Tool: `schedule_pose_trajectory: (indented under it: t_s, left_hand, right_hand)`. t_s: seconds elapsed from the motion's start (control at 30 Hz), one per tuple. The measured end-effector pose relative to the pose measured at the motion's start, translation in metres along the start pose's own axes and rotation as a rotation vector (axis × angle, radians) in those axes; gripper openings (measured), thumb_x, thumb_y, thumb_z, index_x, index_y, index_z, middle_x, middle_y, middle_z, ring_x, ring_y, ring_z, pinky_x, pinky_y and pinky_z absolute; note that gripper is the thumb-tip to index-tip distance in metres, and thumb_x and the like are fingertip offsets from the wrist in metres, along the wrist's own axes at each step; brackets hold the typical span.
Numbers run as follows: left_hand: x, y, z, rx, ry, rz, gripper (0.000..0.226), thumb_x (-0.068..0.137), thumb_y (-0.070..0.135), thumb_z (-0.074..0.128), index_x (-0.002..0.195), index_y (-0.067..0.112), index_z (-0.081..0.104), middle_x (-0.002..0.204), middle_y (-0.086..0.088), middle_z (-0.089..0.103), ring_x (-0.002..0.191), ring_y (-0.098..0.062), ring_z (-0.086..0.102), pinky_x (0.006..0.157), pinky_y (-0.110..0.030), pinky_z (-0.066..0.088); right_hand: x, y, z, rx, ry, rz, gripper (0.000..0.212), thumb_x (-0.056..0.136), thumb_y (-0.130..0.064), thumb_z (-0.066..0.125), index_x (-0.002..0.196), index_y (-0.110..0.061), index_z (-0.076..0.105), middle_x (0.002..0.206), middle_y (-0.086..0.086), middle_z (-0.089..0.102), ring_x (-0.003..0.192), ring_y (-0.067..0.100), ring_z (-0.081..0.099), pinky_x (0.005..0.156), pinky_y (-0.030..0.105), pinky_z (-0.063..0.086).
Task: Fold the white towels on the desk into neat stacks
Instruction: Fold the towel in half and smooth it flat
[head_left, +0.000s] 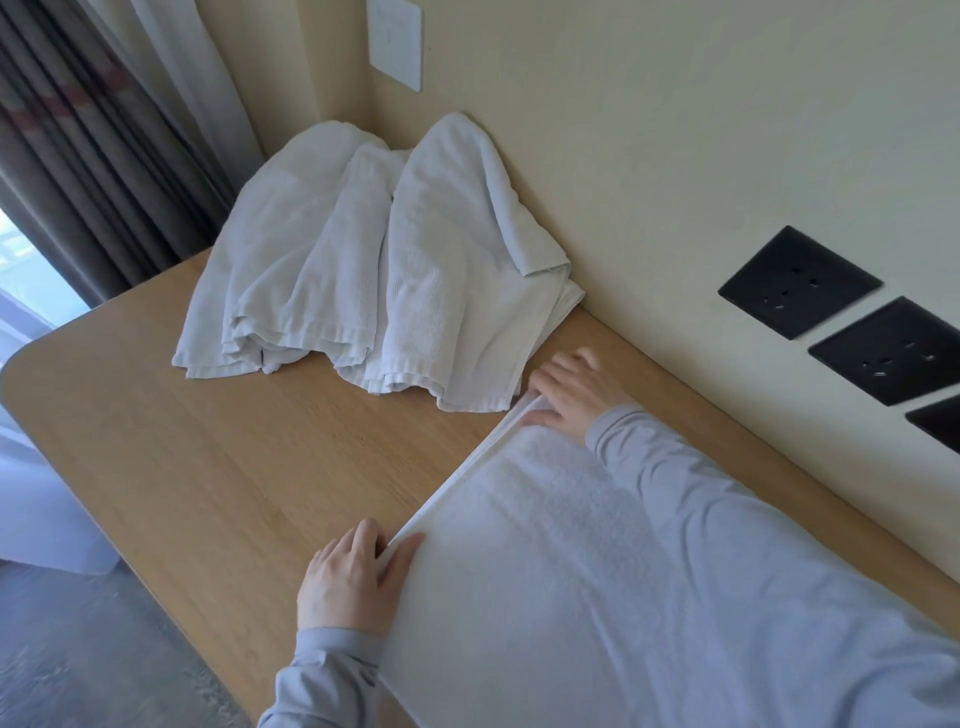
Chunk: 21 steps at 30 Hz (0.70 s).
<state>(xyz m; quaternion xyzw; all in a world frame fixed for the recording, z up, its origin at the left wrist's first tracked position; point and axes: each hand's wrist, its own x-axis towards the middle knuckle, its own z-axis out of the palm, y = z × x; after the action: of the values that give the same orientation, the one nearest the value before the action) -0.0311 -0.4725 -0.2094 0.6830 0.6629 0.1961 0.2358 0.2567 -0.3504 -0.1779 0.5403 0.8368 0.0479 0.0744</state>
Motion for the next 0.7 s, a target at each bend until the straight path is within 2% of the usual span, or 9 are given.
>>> schedule_pose_trajectory:
  t_s: [0.13, 0.2, 0.27, 0.33, 0.4, 0.47, 0.53, 0.6, 0.7]
  left_hand:
    - [-0.002, -0.008, -0.004, 0.011, -0.026, -0.022, 0.045, 0.083, 0.047, 0.057, 0.06, 0.008, 0.05, 0.051, 0.004, 0.047, 0.053, -0.02, 0.041, 0.047, -0.024, 0.027]
    - [-0.003, -0.008, -0.006, 0.012, -0.02, -0.003, 0.041, 0.084, 0.04, 0.059, 0.058, 0.009, 0.05, 0.049, 0.009, 0.042, 0.05, -0.02, 0.041, 0.046, -0.015, 0.023]
    - [-0.004, -0.006, -0.008, 0.02, -0.039, 0.027, 0.044, 0.083, 0.043, 0.044, 0.057, 0.009, 0.05, 0.047, 0.008, 0.046, 0.046, -0.023, 0.048, 0.046, -0.011, 0.019]
    - [-0.003, -0.004, -0.009, 0.024, -0.031, 0.048, 0.046, 0.081, 0.045, 0.037, 0.056, 0.009, 0.05, 0.047, 0.005, 0.05, 0.047, -0.026, 0.054, 0.044, -0.015, 0.02]
    - [-0.002, -0.005, -0.009, 0.02, 0.009, 0.034, 0.048, 0.08, 0.05, 0.034, 0.058, 0.01, 0.049, 0.05, 0.003, 0.051, 0.051, -0.027, 0.053, 0.045, -0.021, 0.023]
    - [-0.003, -0.001, -0.009, 0.016, 0.048, 0.037, 0.057, 0.084, 0.058, 0.03, 0.067, 0.009, 0.053, 0.059, -0.002, 0.054, 0.058, -0.03, 0.054, 0.052, -0.029, 0.031]
    - [-0.007, 0.014, -0.005, 0.107, 0.092, 0.116, 0.063, 0.095, 0.05, 0.022, 0.086, 0.004, 0.063, 0.078, -0.011, 0.064, 0.072, -0.034, 0.062, 0.066, -0.034, 0.039]
    - [-0.015, 0.036, 0.005, 0.134, 0.083, 0.259, 0.053, 0.097, 0.037, 0.028, 0.106, 0.002, 0.067, 0.106, -0.015, 0.068, 0.099, -0.036, 0.063, 0.082, -0.039, 0.043]
    - [-0.028, 0.044, 0.021, 0.189, -0.082, 0.426, 0.054, 0.098, 0.035, 0.021, 0.135, -0.001, 0.04, 0.147, -0.011, 0.038, 0.143, -0.017, 0.019, 0.107, -0.038, 0.026]
  right_hand:
    - [-0.002, 0.018, 0.002, -0.05, 0.226, 0.013, 0.037, 0.072, -0.046, 0.071, 0.071, -0.01, 0.062, 0.07, 0.002, 0.061, 0.072, 0.023, 0.061, 0.081, 0.035, 0.034]
    - [0.005, 0.02, 0.002, -0.055, 0.251, 0.002, 0.035, 0.071, -0.041, 0.074, 0.067, -0.009, 0.061, 0.063, 0.002, 0.061, 0.065, 0.022, 0.061, 0.077, 0.033, 0.032]
    - [0.011, 0.018, 0.005, 0.01, 0.155, 0.048, 0.036, 0.08, -0.041, 0.066, 0.075, -0.006, 0.061, 0.067, 0.006, 0.063, 0.07, 0.024, 0.06, 0.078, 0.036, 0.034]
    - [0.017, 0.012, 0.007, 0.074, -0.06, 0.203, 0.042, 0.088, -0.049, 0.051, 0.09, -0.007, 0.06, 0.086, 0.006, 0.067, 0.09, 0.023, 0.057, 0.082, 0.036, 0.031]
    - [0.02, 0.007, 0.007, 0.072, -0.121, 0.364, 0.047, 0.087, -0.055, 0.048, 0.099, -0.011, 0.056, 0.097, 0.004, 0.063, 0.099, 0.021, 0.052, 0.082, 0.037, 0.031]
    - [0.013, -0.004, -0.002, 0.016, -0.042, 0.52, 0.049, 0.085, -0.055, 0.052, 0.106, -0.011, 0.052, 0.102, 0.005, 0.057, 0.099, 0.024, 0.05, 0.079, 0.039, 0.035]
    - [-0.001, -0.026, -0.01, 0.028, 0.26, 0.567, 0.032, 0.088, -0.035, 0.059, 0.104, -0.007, 0.057, 0.105, 0.008, 0.059, 0.096, 0.028, 0.056, 0.079, 0.04, 0.04]
    - [-0.023, -0.066, -0.01, 0.217, 0.518, 0.372, 0.019, 0.089, -0.013, 0.054, 0.103, -0.005, 0.063, 0.11, 0.01, 0.063, 0.103, 0.03, 0.06, 0.091, 0.041, 0.038]
    - [-0.067, -0.125, 0.005, 0.385, 0.335, -0.145, 0.037, 0.095, -0.019, 0.039, 0.126, -0.007, 0.055, 0.136, 0.007, 0.052, 0.133, 0.021, 0.042, 0.111, 0.043, 0.027]
